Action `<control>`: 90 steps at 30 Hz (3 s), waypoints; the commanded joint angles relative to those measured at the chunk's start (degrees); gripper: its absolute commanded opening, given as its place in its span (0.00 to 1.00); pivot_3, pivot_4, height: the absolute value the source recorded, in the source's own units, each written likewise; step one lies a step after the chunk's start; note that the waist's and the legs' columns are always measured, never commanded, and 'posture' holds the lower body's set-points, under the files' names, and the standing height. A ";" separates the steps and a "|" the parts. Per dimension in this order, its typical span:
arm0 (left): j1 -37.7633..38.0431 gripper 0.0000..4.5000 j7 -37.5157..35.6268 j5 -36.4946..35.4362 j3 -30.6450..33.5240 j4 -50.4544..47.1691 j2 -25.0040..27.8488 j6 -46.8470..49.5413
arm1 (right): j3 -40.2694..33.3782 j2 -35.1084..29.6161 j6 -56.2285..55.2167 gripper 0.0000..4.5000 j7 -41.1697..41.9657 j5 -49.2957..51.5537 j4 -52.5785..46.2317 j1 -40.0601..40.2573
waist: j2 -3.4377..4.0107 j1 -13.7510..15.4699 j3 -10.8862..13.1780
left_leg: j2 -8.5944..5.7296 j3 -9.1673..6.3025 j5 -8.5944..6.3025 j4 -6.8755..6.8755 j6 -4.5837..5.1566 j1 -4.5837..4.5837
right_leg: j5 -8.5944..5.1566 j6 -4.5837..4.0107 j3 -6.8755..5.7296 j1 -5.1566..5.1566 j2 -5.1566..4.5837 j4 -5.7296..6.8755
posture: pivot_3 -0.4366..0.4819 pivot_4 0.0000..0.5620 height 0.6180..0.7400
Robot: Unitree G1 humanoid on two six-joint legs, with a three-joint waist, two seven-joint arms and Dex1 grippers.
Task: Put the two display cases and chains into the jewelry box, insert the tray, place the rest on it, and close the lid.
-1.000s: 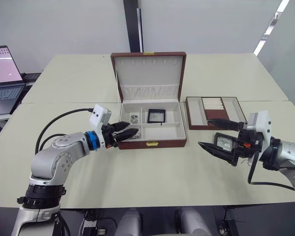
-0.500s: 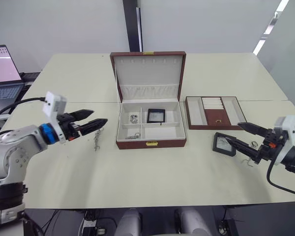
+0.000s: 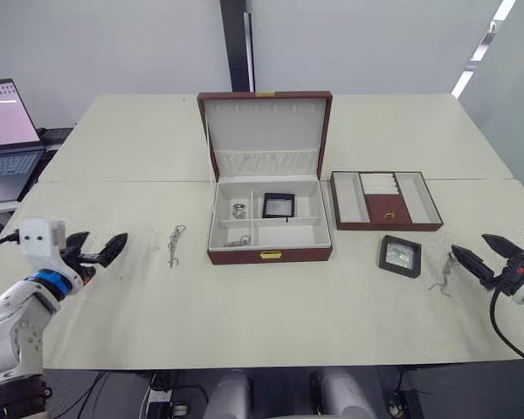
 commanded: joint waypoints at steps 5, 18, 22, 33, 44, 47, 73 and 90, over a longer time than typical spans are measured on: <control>-0.96 0.99 15.57 4.32 6.84 3.55 -5.58 -9.51 | -2.63 1.96 -8.42 1.00 -6.63 -3.11 6.02 -2.90 | 0.00 -0.01 -0.01 | 0.01 0.00 0.00 0.01 0.00 0.01 | 0.00 0.00 0.00 0.00 0.00 0.02 | 0.48 0.27 1.00; 0.06 0.99 19.20 5.36 6.18 5.36 -7.46 -14.03 | -1.94 3.35 -10.99 1.00 -9.03 -3.23 8.16 -4.29 | 0.00 -0.05 -0.02 | -0.02 0.01 0.00 0.01 -0.01 0.01 | 0.01 0.01 0.00 0.01 -0.01 0.03 | 0.48 0.27 1.00; 0.40 0.99 18.88 5.17 6.23 5.39 -7.40 -14.09 | -1.83 3.39 -10.93 1.00 -8.91 -3.20 8.08 -4.08 | 0.00 -0.05 -0.02 | -0.02 0.01 0.00 0.01 0.00 0.01 | 0.01 0.00 0.00 0.01 0.00 0.03 | 0.48 0.27 1.00; 1.00 0.99 15.77 4.21 4.27 2.77 -8.46 -15.37 | -1.63 2.85 -11.15 1.00 -7.73 -3.32 8.79 -4.92 | 0.01 -0.06 -0.02 | -0.02 0.02 0.00 0.01 -0.01 0.01 | 0.01 0.01 0.00 0.02 0.00 0.03 | 0.48 0.27 1.00; 5.56 0.99 -4.68 -1.95 -4.28 -12.74 -4.82 -14.53 | 0.62 -1.51 -4.89 1.00 3.76 0.61 0.60 -4.51 | 0.06 -0.11 -0.02 | -0.01 0.03 0.00 0.01 -0.01 0.02 | 0.01 0.00 0.02 0.03 0.01 0.03 | 0.48 0.27 1.00; 7.33 0.99 -10.97 -2.41 -7.67 -16.25 -2.60 -14.82 | 2.74 -3.98 -1.36 1.00 8.07 1.59 -3.61 -3.93 | 0.10 -0.21 -0.04 | 0.04 0.04 0.00 0.01 -0.01 0.04 | 0.00 0.00 0.02 0.04 0.08 0.04 | 0.48 0.27 1.00; 18.37 0.99 -34.70 -2.72 -23.16 -29.17 0.59 -23.72 | 23.59 -13.10 1.36 1.00 23.92 -8.34 -10.21 -8.15 | 0.12 -0.03 0.02 | 0.03 0.02 0.00 0.03 0.00 0.03 | 0.00 0.00 0.00 0.10 0.08 -0.05 | 0.48 0.27 1.00; 17.61 1.00 -34.34 -0.58 -24.78 -25.06 -0.88 -28.71 | 25.31 -10.77 -4.09 0.43 20.96 -13.02 -5.35 -9.21 | 0.13 -0.03 0.03 | 0.03 0.01 0.00 0.03 0.01 0.04 | 0.00 0.00 -0.01 0.10 0.09 -0.05 | 0.48 0.27 1.00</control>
